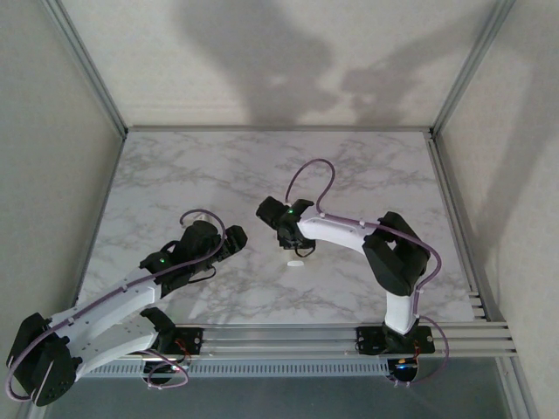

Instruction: Load the batteries into the remote control

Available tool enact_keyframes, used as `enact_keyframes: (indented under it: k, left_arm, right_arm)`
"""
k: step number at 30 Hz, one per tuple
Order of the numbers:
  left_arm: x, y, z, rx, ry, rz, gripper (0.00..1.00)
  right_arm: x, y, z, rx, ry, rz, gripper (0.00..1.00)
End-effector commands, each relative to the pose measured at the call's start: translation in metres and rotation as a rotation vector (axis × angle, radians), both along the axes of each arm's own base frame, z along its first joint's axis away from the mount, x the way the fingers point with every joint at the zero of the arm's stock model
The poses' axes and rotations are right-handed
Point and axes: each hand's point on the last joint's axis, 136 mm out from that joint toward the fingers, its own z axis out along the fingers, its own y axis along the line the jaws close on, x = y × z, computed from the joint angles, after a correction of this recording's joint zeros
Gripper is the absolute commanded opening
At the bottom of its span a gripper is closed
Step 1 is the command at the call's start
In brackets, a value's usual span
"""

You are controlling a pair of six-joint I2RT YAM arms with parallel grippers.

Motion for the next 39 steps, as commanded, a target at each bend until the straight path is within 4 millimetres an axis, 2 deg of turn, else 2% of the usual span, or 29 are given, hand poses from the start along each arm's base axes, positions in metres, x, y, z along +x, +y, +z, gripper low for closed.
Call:
enact_keyframes:
  k: [1,8,13,16,20,27,30,33,39]
  left_arm:
    - [0.0,0.002,-0.001,-0.002,-0.006,-0.002,1.0]
    - [-0.001,0.001,-0.003,-0.005,-0.001,-0.009,0.99]
    - [-0.001,0.0,-0.002,-0.01,-0.002,-0.013,1.0]
    - [-0.001,-0.002,-0.004,-0.014,0.003,-0.019,1.0]
    - [0.0,-0.005,-0.006,-0.019,0.01,-0.027,0.99]
    - [0.004,-0.006,0.001,-0.01,-0.007,-0.028,1.0]
    - [0.005,-0.007,0.001,-0.01,-0.008,-0.028,1.0]
    - [0.006,-0.008,0.0,-0.011,-0.005,-0.032,1.0]
    - [0.005,-0.008,-0.001,-0.009,0.0,-0.034,1.0]
  right_arm:
    - [-0.004,-0.008,-0.012,-0.028,0.036,-0.003,0.32]
    - [-0.003,-0.01,-0.028,-0.032,0.07,-0.008,0.32]
    - [-0.013,-0.014,-0.049,-0.028,0.125,-0.019,0.32]
    - [-0.017,-0.015,-0.054,0.004,0.145,-0.025,0.31]
    - [-0.015,-0.019,-0.049,0.011,0.151,-0.031,0.3]
    - [0.003,-0.012,0.005,0.036,0.048,0.011,0.33]
    - [0.006,-0.013,0.017,0.048,0.02,0.016,0.33]
    - [0.006,-0.013,0.01,0.043,0.039,0.02,0.33]
    - [0.001,-0.012,-0.023,0.021,0.108,0.019,0.32]
